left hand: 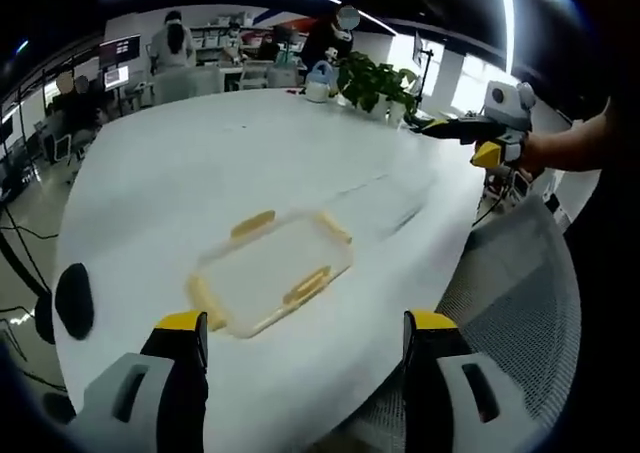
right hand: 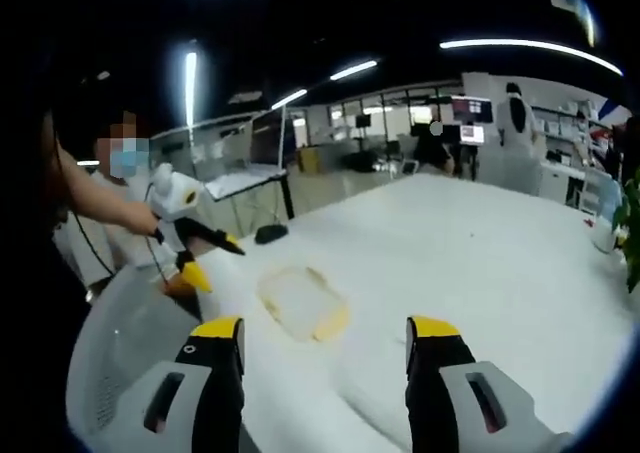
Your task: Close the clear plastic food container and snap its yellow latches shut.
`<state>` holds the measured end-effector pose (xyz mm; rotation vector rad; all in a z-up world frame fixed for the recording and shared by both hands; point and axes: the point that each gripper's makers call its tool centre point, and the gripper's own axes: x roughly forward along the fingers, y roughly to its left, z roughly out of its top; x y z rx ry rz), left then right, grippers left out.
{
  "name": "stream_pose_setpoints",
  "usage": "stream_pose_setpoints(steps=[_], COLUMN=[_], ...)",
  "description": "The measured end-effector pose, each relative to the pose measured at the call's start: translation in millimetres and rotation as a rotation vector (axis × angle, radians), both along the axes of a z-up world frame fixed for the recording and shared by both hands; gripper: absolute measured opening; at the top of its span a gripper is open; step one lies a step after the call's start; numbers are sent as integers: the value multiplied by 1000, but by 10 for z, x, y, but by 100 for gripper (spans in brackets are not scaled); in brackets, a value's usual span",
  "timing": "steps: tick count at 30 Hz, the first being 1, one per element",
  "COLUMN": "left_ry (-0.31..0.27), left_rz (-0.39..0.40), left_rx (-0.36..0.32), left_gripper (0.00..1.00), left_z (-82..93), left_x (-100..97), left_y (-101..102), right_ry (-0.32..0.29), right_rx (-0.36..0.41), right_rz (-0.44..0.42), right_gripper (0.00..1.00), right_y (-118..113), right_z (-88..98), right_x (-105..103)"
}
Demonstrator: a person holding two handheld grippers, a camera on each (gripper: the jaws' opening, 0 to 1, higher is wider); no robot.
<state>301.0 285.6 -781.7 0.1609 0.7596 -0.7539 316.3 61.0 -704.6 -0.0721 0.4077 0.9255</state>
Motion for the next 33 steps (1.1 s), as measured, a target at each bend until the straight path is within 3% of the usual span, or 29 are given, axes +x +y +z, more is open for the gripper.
stream_pose_setpoints(steps=[23, 33], left_ry=[27, 33], left_rz=[-123, -191], left_rx=[112, 184], left_gripper=[79, 79], left_z=[-108, -178], left_x=[97, 194], left_y=[147, 214], right_ry=[-7, -26], right_rx=[-69, -148], right_rz=[128, 215], right_gripper=[66, 66], right_y=[291, 417], right_z=[-111, -211], right_x=[108, 148])
